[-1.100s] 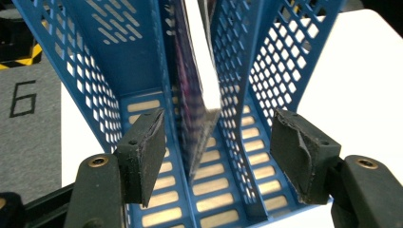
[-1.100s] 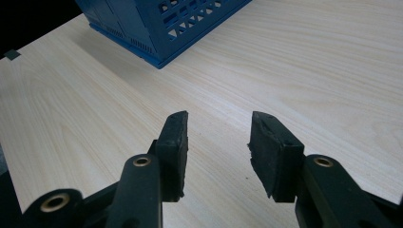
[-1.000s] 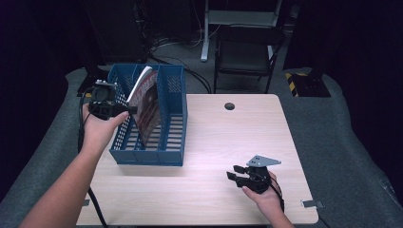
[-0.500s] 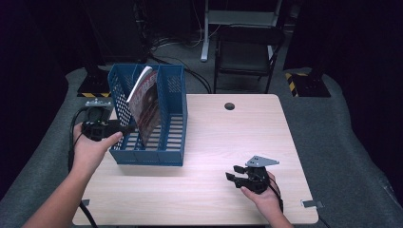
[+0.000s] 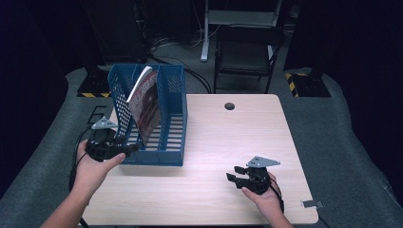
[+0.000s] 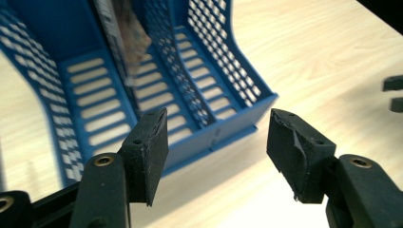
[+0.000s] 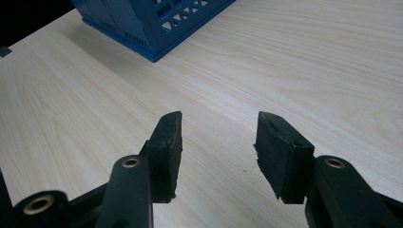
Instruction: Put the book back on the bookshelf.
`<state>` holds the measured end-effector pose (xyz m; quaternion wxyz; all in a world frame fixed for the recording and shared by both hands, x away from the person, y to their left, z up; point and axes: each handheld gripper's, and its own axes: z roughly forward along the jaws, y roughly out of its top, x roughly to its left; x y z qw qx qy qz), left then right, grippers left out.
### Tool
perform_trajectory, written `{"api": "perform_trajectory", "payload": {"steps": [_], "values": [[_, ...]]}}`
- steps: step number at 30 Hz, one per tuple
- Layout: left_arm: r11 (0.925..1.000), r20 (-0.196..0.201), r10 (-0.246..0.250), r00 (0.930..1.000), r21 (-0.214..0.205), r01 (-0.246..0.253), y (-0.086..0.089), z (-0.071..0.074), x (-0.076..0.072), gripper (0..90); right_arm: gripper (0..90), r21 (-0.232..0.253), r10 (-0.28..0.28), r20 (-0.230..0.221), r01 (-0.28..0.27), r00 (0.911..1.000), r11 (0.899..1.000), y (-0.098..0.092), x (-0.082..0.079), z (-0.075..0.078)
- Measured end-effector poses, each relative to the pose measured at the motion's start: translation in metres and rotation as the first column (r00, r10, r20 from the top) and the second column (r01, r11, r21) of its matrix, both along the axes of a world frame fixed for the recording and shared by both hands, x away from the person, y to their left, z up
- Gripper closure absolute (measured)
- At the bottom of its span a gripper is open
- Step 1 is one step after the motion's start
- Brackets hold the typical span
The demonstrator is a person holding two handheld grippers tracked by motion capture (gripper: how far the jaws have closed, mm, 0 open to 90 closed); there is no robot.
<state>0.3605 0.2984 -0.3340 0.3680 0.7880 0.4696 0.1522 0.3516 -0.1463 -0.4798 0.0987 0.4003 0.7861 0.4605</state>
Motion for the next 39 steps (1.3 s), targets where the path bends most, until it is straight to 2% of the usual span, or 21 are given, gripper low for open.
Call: {"api": "perform_trajectory", "payload": {"steps": [3,10,13,15,16,22,24,28,30,34,37,39], "values": [[0.9995,-0.001,-0.032,0.9995,-0.002,0.032,-0.006,-0.006,-0.005,42.2,51.1,0.005,-0.003,-0.006,0.003,1.0,1.0,0.0,-0.001,-0.001],[0.9957,-0.015,-0.082,0.9965,-0.045,0.081,-0.023,-0.026,-0.014,43.7,50.6,0.0,-0.006,-0.005,0.006,1.0,1.0,0.0,-0.001,-0.002],[0.994,-0.011,-0.088,0.996,-0.065,0.087,-0.031,-0.035,-0.016,43.8,50.6,-0.004,-0.005,0.0,0.005,1.0,1.0,-0.001,0.0,-0.003],[0.9928,-0.027,-0.105,0.9941,-0.06,0.104,-0.036,-0.041,-0.016,43.7,50.4,-0.004,-0.006,0.001,0.006,1.0,1.0,-0.001,0.0,-0.003],[0.9928,-0.018,-0.112,0.9935,-0.044,0.111,-0.038,-0.044,-0.016,43.5,50.4,-0.005,-0.005,0.003,0.005,1.0,1.0,-0.001,0.0,-0.003],[0.9902,-0.017,-0.132,0.9911,-0.048,0.131,-0.052,-0.059,-0.018,42.6,50.4,-0.008,0.005,-0.005,-0.005,1.0,1.0,-0.002,0.001,-0.006],[0.9864,-0.014,-0.158,0.9873,-0.047,0.157,-0.056,-0.063,-0.019,42.3,50.3,-0.001,-0.012,-0.009,0.012,0.9999,1.0,-0.002,0.001,-0.006],[0.978,0.0,-0.207,0.9784,-0.026,0.207,-0.069,-0.07,-0.022,41.3,50.1,-0.004,-0.007,-0.007,0.007,0.9999,1.0,-0.002,0.002,-0.006],[0.9767,0.01,-0.213,0.9771,-0.029,0.213,-0.076,-0.074,-0.023,41.1,50.0,-0.003,-0.008,-0.008,0.008,0.9999,1.0,-0.002,0.002,-0.006],[0.9702,-0.004,-0.238,0.9712,-0.047,0.238,-0.089,-0.083,-0.024,40.0,50.0,-0.003,-0.013,-0.007,0.013,0.9999,1.0,-0.003,0.002,-0.006],[0.9663,0.002,-0.252,0.9677,-0.053,0.252,-0.097,-0.089,-0.024,39.7,49.9,-0.001,-0.021,-0.006,0.021,0.9998,1.0,-0.004,0.001,-0.004],[0.9627,0.007,-0.265,0.9643,-0.055,0.265,-0.103,-0.094,-0.024,38.8,49.8,0.0,-0.019,0.011,0.019,0.9998,1.0,-0.004,0.001,-0.003]]}}
